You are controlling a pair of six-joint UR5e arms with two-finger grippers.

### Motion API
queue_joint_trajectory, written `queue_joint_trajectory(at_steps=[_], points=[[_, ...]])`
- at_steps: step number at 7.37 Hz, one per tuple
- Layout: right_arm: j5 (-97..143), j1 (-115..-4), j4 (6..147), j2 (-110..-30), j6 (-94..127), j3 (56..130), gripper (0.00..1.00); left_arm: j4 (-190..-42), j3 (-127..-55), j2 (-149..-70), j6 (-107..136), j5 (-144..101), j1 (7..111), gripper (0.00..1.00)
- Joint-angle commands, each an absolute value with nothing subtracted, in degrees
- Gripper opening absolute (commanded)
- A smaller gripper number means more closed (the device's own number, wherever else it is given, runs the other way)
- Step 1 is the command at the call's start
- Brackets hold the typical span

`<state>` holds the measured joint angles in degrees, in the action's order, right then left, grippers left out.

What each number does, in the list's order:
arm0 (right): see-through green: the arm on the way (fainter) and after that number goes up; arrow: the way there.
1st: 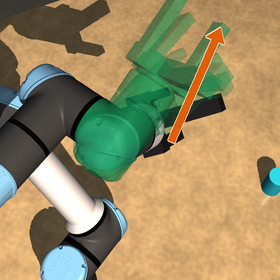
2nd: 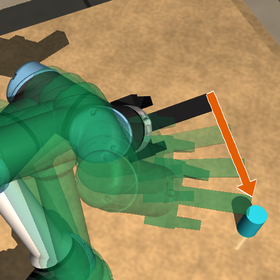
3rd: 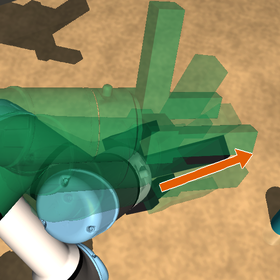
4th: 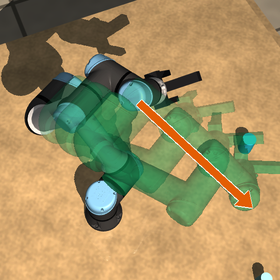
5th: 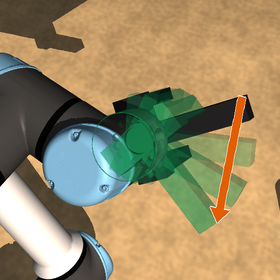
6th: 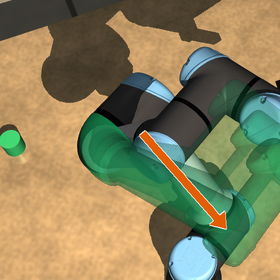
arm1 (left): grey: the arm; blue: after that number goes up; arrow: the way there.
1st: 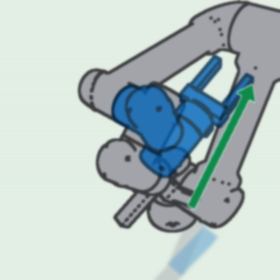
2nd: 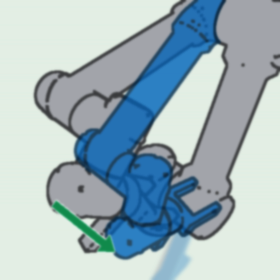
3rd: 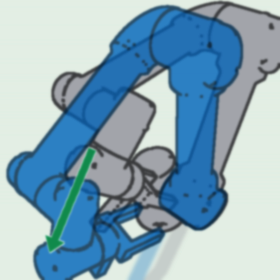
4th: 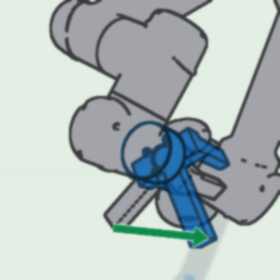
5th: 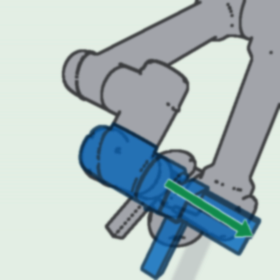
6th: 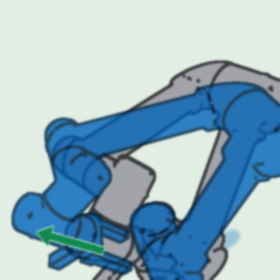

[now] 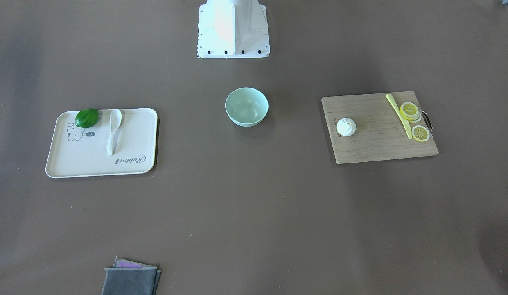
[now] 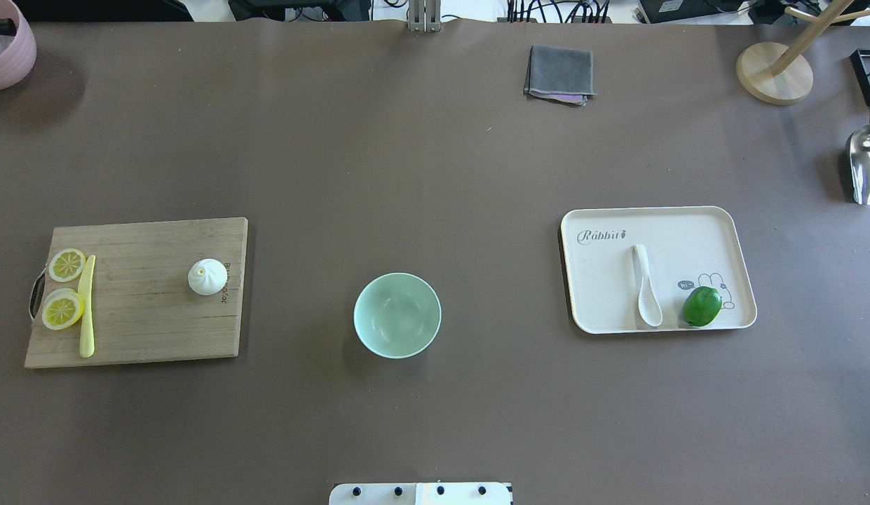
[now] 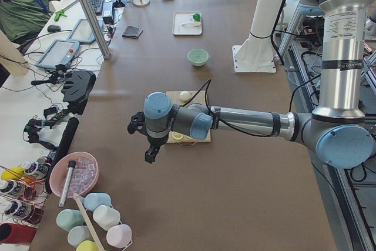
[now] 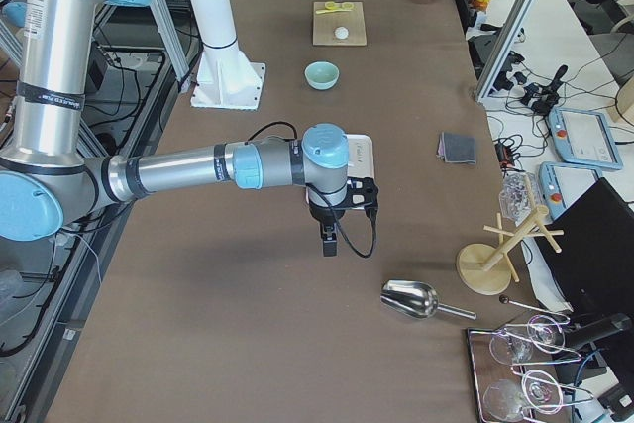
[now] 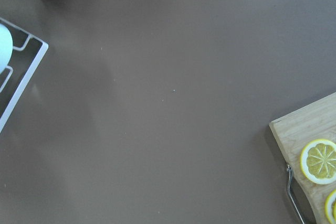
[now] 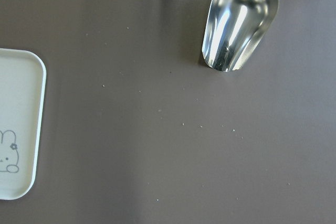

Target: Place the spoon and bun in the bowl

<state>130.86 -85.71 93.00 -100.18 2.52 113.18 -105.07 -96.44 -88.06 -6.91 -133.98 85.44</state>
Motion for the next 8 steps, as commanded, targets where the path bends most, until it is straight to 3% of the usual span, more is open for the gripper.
queue_joint_trajectory(at_steps=[1,5,8], points=[[130.87,-85.78,92.99,-97.39,2.55,113.56,1.0,-112.74,-95.98,-88.68,-6.85,-134.03,85.52,0.98],[130.52,-86.31,89.85,-97.56,2.63,113.99,1.0,-117.95,-90.37,-96.66,-4.59,-134.3,85.08,0.98],[130.25,-78.44,85.61,-94.68,10.66,113.12,1.0,-118.92,-89.74,-100.71,2.36,-133.95,75.01,0.98]])
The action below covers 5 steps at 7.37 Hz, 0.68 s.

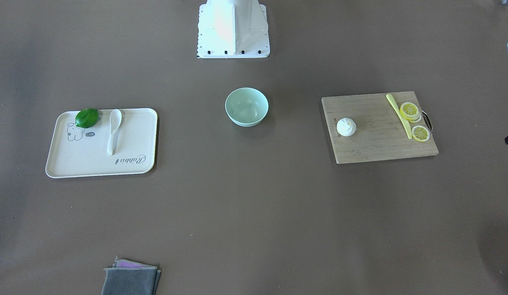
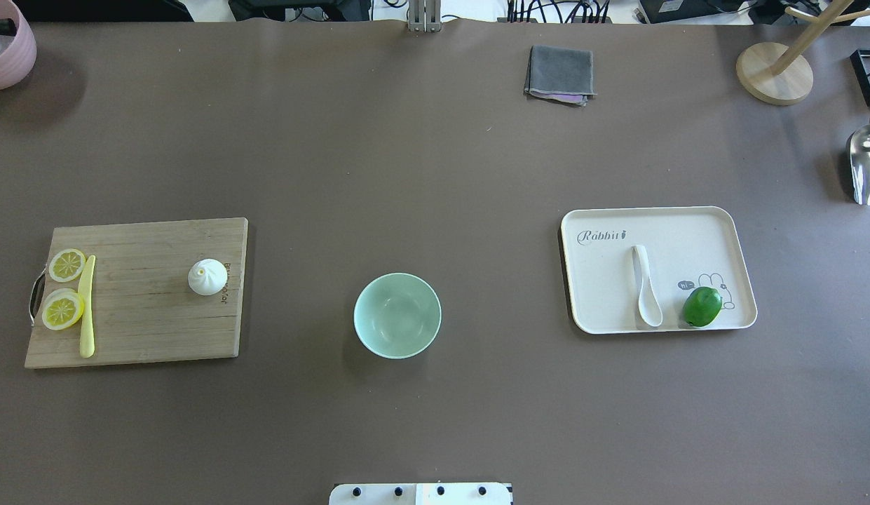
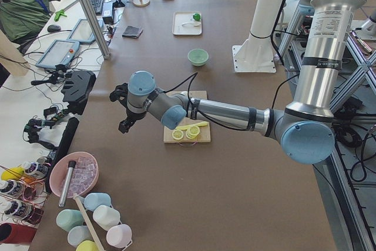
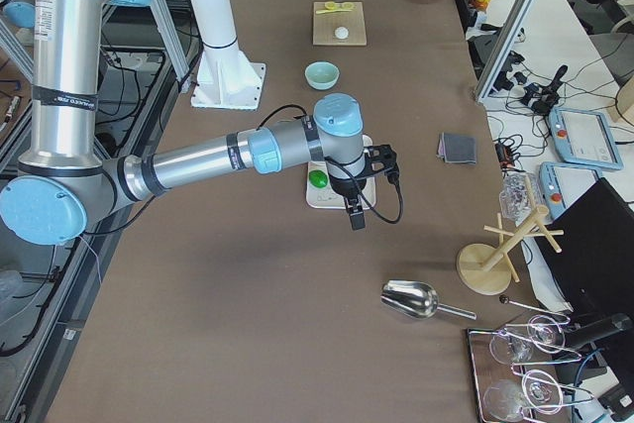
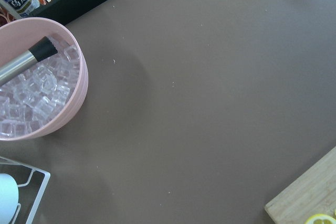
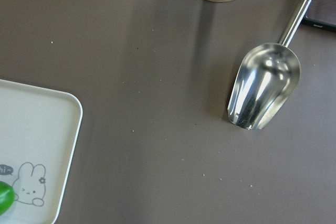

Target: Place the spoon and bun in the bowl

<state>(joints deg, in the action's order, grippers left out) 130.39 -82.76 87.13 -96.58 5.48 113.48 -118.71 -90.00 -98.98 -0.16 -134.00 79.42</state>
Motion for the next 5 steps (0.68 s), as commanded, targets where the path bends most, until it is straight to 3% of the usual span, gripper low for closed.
queue_joint_trajectory(at_steps=[1,3,5], points=[[128.69,-74.74,85.61,-92.66,17.77,113.12,1.0,-118.92,-89.74,-101.33,4.9,-133.95,72.62,0.98],[124.3,-67.97,81.77,-91.76,33.92,113.12,1.0,-126.76,-89.74,-100.99,19.18,-131.77,68.58,0.98],[120.6,-60.68,75.17,-91.58,49.33,113.29,1.0,-136.36,-90.08,-100.55,35.33,-122.65,57.54,0.99]])
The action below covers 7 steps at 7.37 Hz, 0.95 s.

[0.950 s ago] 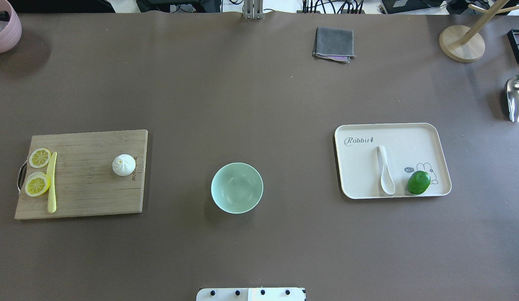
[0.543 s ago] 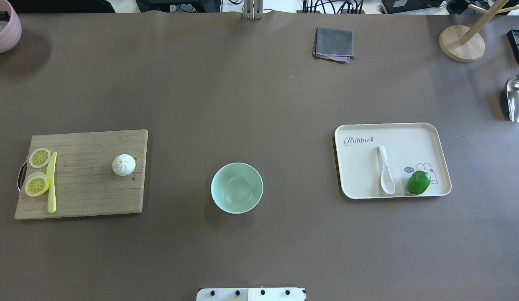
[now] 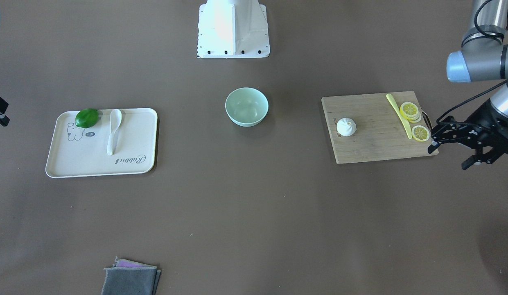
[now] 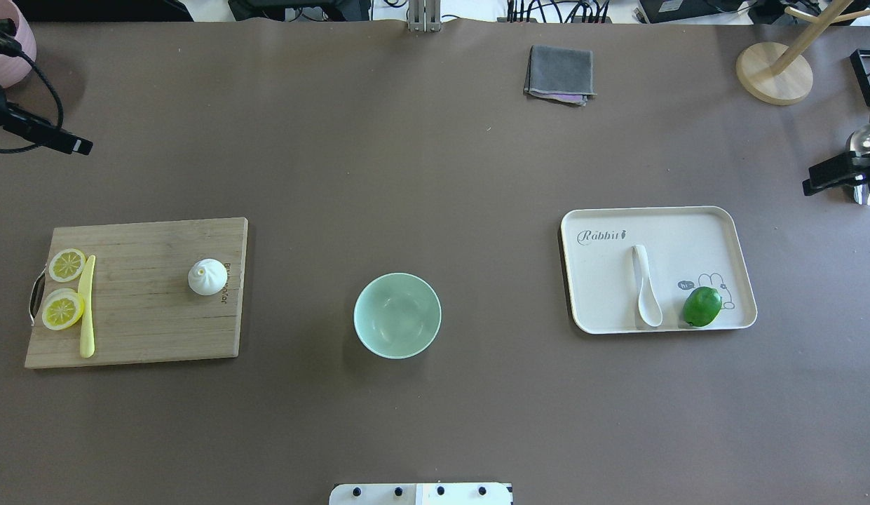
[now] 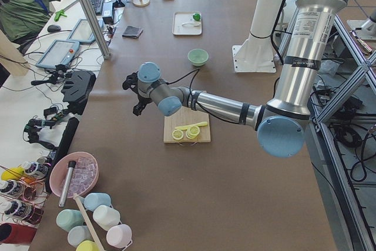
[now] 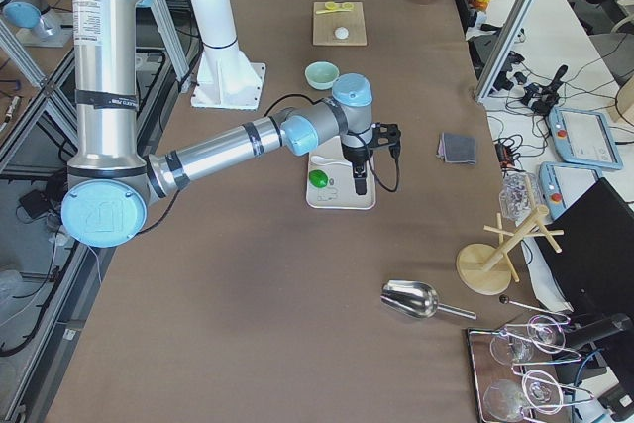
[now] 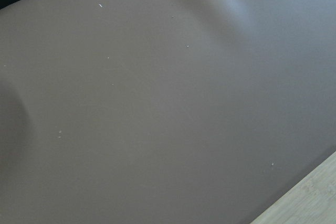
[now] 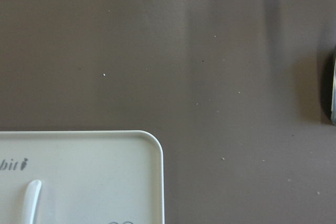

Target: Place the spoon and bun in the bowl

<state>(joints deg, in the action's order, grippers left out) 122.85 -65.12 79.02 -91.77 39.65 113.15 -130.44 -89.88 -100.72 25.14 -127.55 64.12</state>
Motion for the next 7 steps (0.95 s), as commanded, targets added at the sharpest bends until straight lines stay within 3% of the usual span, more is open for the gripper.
queue_joint_trajectory(at_steps=[1,4,7], points=[[119.89,-58.56,73.58,-91.41,53.83,113.64,1.0,-138.84,-90.52,-100.63,39.77,-121.13,53.3,0.99],[117.16,-55.2,73.39,-91.23,56.69,114.6,1.0,-139.92,-100.95,-94.95,44.29,-109.93,40.83,0.99],[116.98,-55.2,73.39,-91.23,56.69,114.61,1.0,-139.83,-101.87,-93.52,43.59,-96.63,31.93,0.98]])
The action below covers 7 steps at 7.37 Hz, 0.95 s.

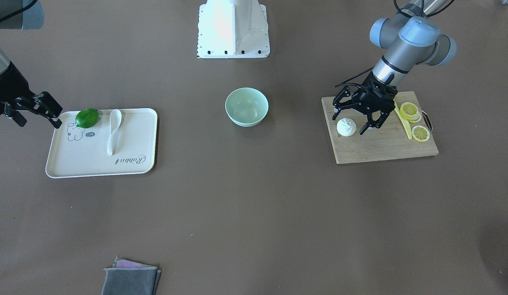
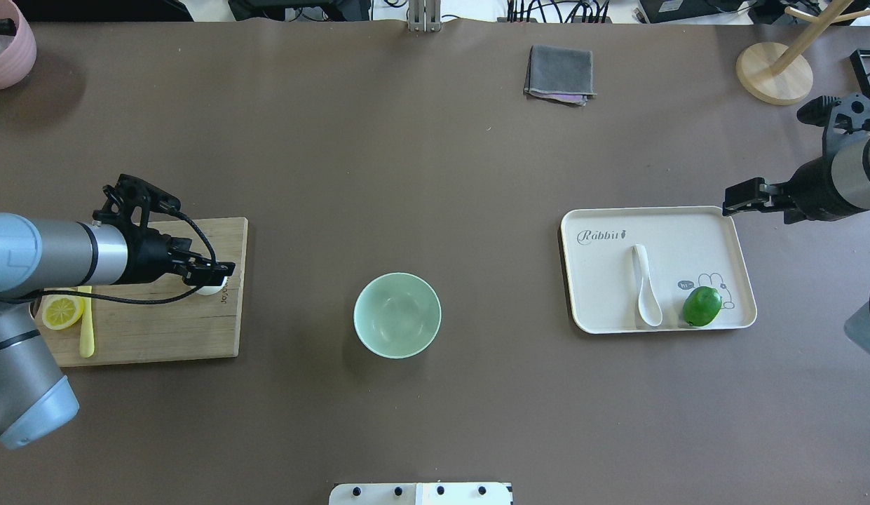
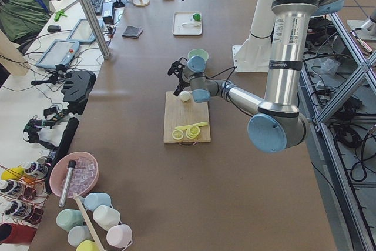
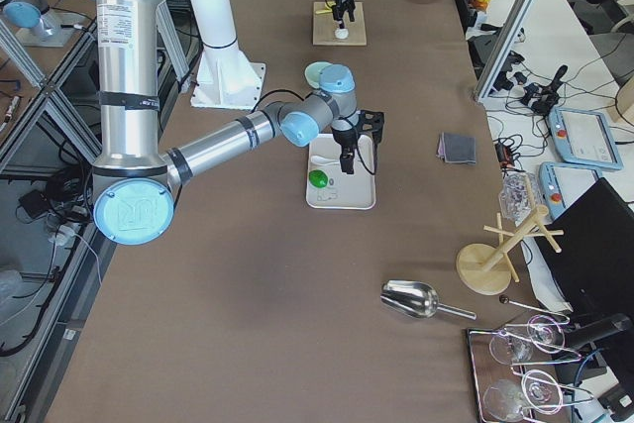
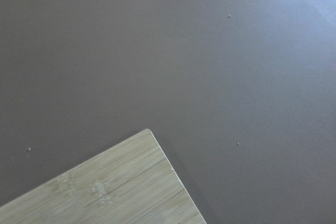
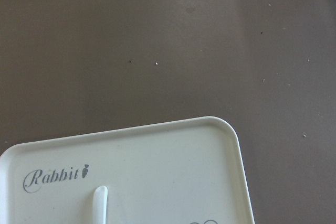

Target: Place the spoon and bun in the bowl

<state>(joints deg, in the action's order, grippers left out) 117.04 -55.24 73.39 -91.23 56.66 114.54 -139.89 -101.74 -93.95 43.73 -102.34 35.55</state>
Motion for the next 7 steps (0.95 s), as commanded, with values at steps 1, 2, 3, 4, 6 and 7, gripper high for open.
queue_joint_trajectory(at_steps=[1,2,3,4,6,7], points=[[116.98,-55.2,73.39,-91.23,56.69,114.61,1.0,-139.92,-101.69,-93.34,43.51,-96.51,31.9,0.98],[116.98,-55.2,73.39,-91.23,56.6,114.61,1.0,-139.92,-101.43,-93.17,43.42,-96.5,31.9,0.98],[116.98,-55.11,73.39,-91.23,56.69,114.61,1.0,-140.01,-101.51,-91.95,43.24,-96.76,31.9,0.98],[116.98,-55.19,73.39,-91.23,56.69,114.61,1.0,-140.1,-101.51,-91.5,42.72,-96.77,31.9,0.97],[116.98,-55.2,73.39,-91.23,56.6,114.61,1.0,-140.18,-101.34,-91.58,42.63,-96.59,31.9,0.89],[116.98,-55.2,73.39,-91.23,56.6,114.52,1.0,-140.19,-101.34,-91.67,42.63,-96.59,31.9,0.78]])
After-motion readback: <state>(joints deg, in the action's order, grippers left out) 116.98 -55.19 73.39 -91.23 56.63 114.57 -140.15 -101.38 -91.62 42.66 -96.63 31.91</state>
